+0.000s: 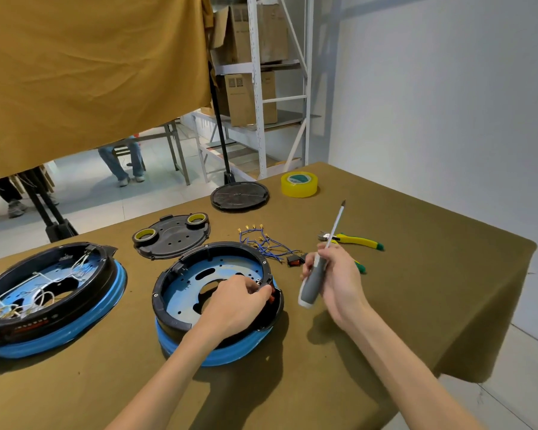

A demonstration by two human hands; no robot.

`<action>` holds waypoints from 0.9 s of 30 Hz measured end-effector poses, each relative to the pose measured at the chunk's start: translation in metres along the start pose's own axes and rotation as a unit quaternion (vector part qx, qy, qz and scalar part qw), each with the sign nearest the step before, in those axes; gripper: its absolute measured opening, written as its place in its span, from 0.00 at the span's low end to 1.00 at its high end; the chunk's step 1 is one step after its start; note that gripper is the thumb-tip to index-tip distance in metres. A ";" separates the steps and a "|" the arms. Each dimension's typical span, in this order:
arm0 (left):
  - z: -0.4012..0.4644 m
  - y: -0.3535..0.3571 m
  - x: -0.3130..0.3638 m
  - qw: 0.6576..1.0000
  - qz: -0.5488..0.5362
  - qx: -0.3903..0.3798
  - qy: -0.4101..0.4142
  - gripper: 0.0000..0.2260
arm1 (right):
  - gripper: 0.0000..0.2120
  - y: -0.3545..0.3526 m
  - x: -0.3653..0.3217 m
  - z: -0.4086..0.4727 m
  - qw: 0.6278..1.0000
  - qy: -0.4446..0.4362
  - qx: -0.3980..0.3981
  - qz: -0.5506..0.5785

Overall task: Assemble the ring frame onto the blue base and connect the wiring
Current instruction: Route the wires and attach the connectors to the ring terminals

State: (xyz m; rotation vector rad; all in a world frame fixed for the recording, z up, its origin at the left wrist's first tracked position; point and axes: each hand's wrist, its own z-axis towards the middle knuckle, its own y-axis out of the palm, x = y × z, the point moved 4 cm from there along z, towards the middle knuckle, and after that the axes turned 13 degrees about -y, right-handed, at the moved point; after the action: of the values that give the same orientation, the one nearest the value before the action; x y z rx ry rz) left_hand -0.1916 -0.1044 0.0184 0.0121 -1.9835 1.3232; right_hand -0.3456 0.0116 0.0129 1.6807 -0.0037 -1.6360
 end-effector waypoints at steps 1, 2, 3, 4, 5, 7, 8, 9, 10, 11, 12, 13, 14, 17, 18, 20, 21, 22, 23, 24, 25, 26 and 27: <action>0.001 0.000 -0.001 1.000 -0.001 -0.001 -0.004 0.16 | 0.07 0.007 0.004 0.000 0.998 0.012 0.029 0.046; 0.001 0.000 -0.002 1.000 -0.003 -0.002 -0.008 0.15 | 0.11 0.012 0.008 -0.001 0.994 0.019 0.071 0.077; 0.002 0.001 -0.002 1.000 -0.005 -0.005 -0.009 0.15 | 0.15 0.016 0.012 -0.002 0.988 0.021 0.117 0.098; 0.003 0.001 -0.002 1.000 -0.009 -0.008 -0.010 0.15 | 0.19 0.020 0.016 -0.005 0.981 0.015 0.159 0.112; 0.004 0.002 -0.002 1.000 -0.015 -0.011 -0.012 0.15 | 0.21 0.024 0.021 -0.008 0.974 0.004 0.189 0.120; 0.005 0.002 -0.003 1.000 -0.021 -0.011 -0.013 0.16 | 0.23 0.031 0.031 -0.015 0.967 -0.011 0.222 0.126; 0.005 0.002 -0.003 1.000 -0.019 -0.008 -0.013 0.17 | 0.24 0.031 0.034 -0.018 0.966 -0.010 0.224 0.128; 0.005 0.002 -0.003 1.000 -0.017 -0.004 -0.011 0.18 | 0.24 0.032 0.034 -0.018 0.967 -0.013 0.218 0.129; 0.005 0.002 -0.004 1.000 -0.017 0.000 -0.009 0.19 | 0.25 0.031 0.031 -0.016 0.969 -0.020 0.208 0.132; 0.005 0.002 -0.004 1.000 -0.017 0.003 -0.007 0.20 | 0.26 0.030 0.028 -0.013 0.969 -0.030 0.203 0.138; 0.006 0.002 -0.004 1.000 -0.017 0.005 -0.006 0.21 | 0.26 0.028 0.026 -0.010 0.968 -0.037 0.204 0.143; 0.006 0.003 -0.004 1.000 -0.018 0.006 -0.005 0.21 | 0.26 0.028 0.026 -0.009 0.968 -0.041 0.204 0.143; 0.006 0.003 -0.004 1.000 -0.018 0.008 -0.005 0.21 | 0.26 0.030 0.028 -0.011 0.969 -0.041 0.199 0.137; 0.005 0.001 -0.003 1.000 -0.018 0.018 -0.001 0.19 | 0.27 0.040 0.041 -0.023 0.977 -0.041 0.174 0.116; 0.004 0.002 -0.003 1.000 -0.018 0.018 0.000 0.19 | 0.27 0.041 0.043 -0.024 0.977 -0.044 0.171 0.116; 0.004 0.002 -0.003 1.000 -0.018 0.016 0.003 0.18 | 0.26 0.038 0.042 -0.022 0.975 -0.053 0.180 0.116; 0.004 0.002 -0.002 1.000 -0.016 0.016 0.003 0.18 | 0.26 0.037 0.042 -0.021 0.974 -0.056 0.185 0.115; 0.005 0.003 -0.002 1.000 -0.015 0.017 0.003 0.17 | 0.26 0.037 0.041 -0.022 0.975 -0.058 0.186 0.111; 0.005 0.002 -0.003 1.000 -0.014 0.017 0.002 0.17 | 0.26 0.038 0.041 -0.023 0.976 -0.060 0.182 0.107; 0.005 0.002 -0.003 1.000 -0.014 0.016 0.003 0.17 | 0.26 0.039 0.040 -0.023 0.976 -0.063 0.177 0.106; 0.005 0.003 -0.003 1.000 -0.014 0.015 0.004 0.17 | 0.26 0.038 0.038 -0.022 0.976 -0.066 0.177 0.108; 0.006 0.003 -0.004 1.000 -0.015 0.012 0.005 0.17 | 0.27 0.036 0.037 -0.021 0.974 -0.067 0.183 0.115; 0.006 0.003 -0.004 1.000 -0.018 0.010 0.006 0.17 | 0.27 0.035 0.036 -0.019 0.971 -0.062 0.192 0.125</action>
State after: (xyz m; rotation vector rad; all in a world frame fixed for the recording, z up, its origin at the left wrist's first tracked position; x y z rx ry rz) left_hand -0.1936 -0.1089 0.0124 0.0490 -1.9507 1.3167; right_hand -0.3060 -0.0215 -0.0021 1.7683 -0.6054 -1.6138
